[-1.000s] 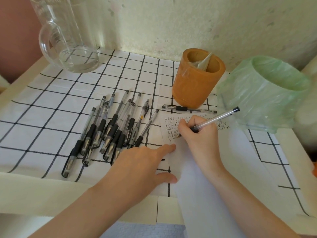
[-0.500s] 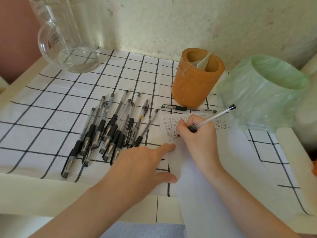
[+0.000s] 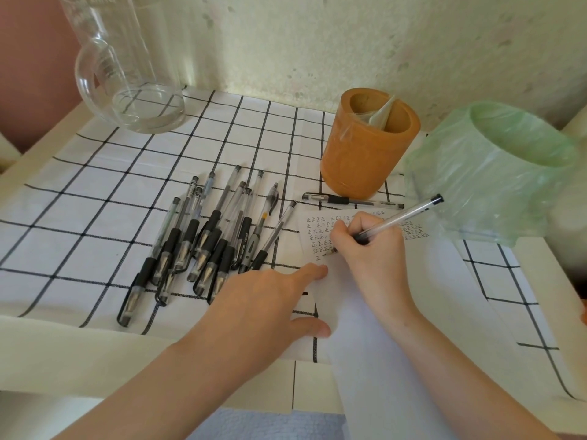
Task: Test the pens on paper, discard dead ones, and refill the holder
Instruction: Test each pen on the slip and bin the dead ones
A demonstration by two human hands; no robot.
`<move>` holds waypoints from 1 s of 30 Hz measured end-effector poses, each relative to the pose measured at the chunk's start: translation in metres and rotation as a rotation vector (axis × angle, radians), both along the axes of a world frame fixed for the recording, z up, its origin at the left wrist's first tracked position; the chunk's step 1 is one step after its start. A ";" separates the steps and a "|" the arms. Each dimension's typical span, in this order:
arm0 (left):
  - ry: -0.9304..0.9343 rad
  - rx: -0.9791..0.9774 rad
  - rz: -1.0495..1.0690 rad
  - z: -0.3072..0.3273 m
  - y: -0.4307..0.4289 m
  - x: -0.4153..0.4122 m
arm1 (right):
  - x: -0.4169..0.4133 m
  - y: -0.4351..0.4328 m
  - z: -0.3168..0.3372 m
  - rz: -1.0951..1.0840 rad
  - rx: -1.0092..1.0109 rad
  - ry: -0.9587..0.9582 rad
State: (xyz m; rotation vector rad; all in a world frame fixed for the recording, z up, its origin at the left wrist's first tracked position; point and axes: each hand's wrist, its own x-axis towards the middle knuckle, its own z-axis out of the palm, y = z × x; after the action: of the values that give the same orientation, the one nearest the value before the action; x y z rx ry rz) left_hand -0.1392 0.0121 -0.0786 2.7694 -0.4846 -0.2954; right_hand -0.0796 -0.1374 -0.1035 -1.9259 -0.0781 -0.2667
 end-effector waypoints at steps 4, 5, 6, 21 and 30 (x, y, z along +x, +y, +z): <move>0.000 0.007 0.005 0.000 0.000 0.000 | 0.000 0.001 0.002 0.002 0.013 0.009; 0.004 0.006 0.006 0.000 0.000 0.000 | -0.001 0.001 0.002 0.002 0.019 0.013; 0.006 0.005 0.005 0.001 0.000 0.000 | -0.001 0.001 0.002 0.003 0.024 0.017; 0.025 0.002 0.002 0.004 -0.001 0.001 | 0.000 0.001 0.001 -0.015 -0.009 -0.009; 0.039 0.001 0.007 0.004 -0.001 0.001 | 0.000 0.000 0.003 0.000 0.025 -0.017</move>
State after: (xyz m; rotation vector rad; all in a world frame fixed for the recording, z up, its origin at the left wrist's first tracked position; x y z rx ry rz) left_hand -0.1380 0.0113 -0.0744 2.7599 -0.4655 -0.3471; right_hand -0.0801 -0.1374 -0.1005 -1.8990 -0.0862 -0.2831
